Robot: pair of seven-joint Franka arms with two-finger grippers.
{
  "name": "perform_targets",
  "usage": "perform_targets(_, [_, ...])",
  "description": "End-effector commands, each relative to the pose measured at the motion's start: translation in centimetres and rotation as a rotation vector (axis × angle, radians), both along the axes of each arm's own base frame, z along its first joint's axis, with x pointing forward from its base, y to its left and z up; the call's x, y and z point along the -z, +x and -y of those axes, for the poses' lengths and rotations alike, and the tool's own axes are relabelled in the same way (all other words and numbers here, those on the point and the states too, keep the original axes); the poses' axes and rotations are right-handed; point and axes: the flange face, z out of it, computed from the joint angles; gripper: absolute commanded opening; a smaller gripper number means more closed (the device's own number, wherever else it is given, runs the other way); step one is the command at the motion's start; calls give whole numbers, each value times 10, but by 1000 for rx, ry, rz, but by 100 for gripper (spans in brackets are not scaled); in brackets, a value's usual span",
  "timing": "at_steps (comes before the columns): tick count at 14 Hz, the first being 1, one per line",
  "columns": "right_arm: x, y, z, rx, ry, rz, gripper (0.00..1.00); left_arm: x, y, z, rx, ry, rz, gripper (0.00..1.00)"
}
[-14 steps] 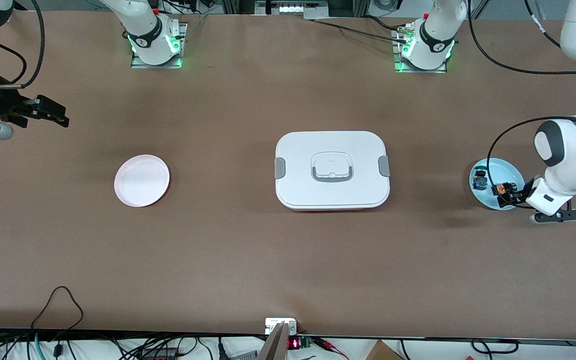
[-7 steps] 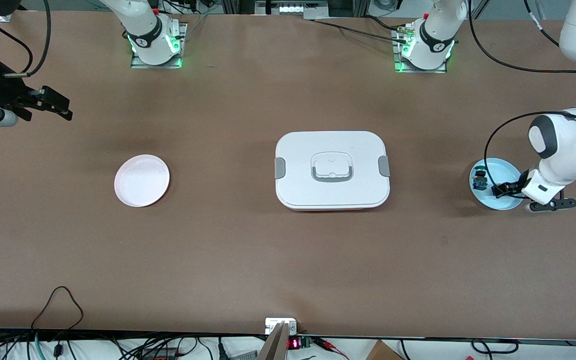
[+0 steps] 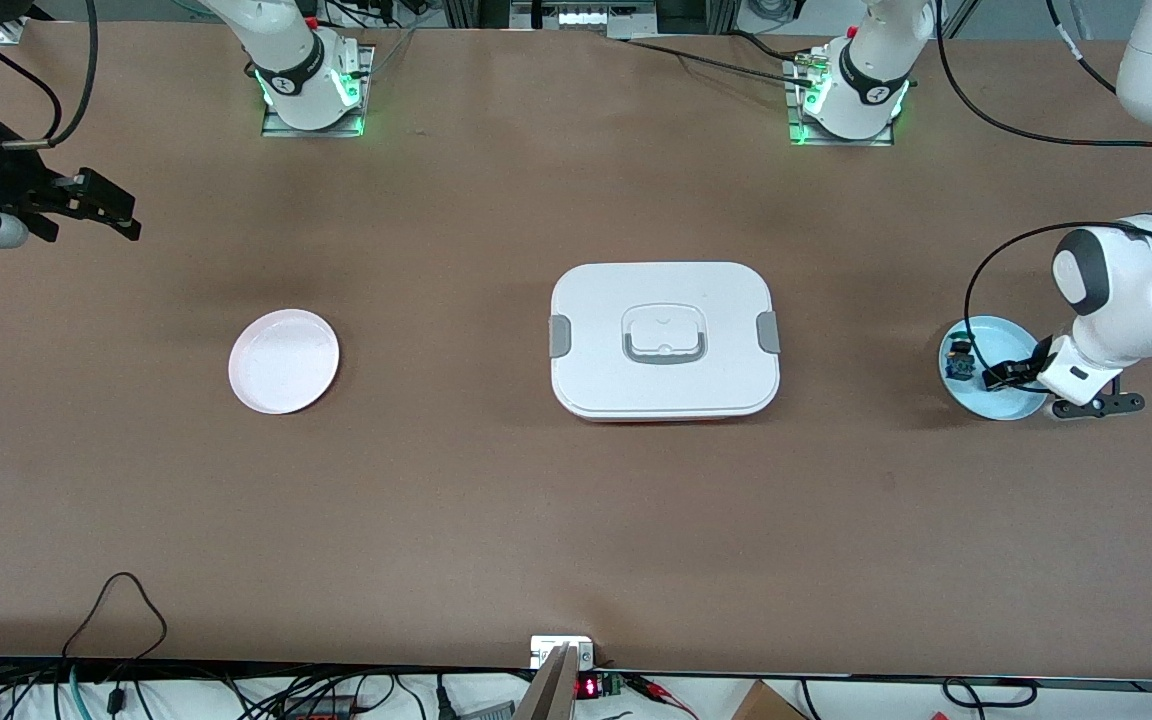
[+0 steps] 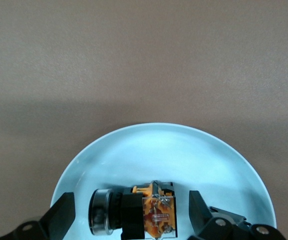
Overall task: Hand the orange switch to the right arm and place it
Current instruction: 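Close the left gripper on the orange switch and lift it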
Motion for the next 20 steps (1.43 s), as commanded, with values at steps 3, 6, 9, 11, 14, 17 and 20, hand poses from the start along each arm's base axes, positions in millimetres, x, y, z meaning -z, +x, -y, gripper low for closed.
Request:
perform_targets(3, [-6,1,1,-14,-8,-5,100,8,-5,-1,26,0,-12,100])
perform_targets(6, [-6,1,1,-14,-8,-8,100,9,-5,-1,25,0,-13,85])
perform_targets(9, [-1,3,0,-12,-8,-17,100,8,-4,-2,86,1,-15,59])
perform_targets(11, [-1,4,-1,-15,-9,-17,100,1,-1,-11,113,5,-4,49])
perform_targets(14, [-2,4,-2,-14,-9,-15,100,-21,8,-13,141,20,23,40])
perform_targets(17, [0,2,-2,-12,-9,-29,100,-59,21,-8,170,18,-2,36])
perform_targets(20, [1,3,-3,-15,-9,-32,100,-114,53,15,195,-24,-109,33])
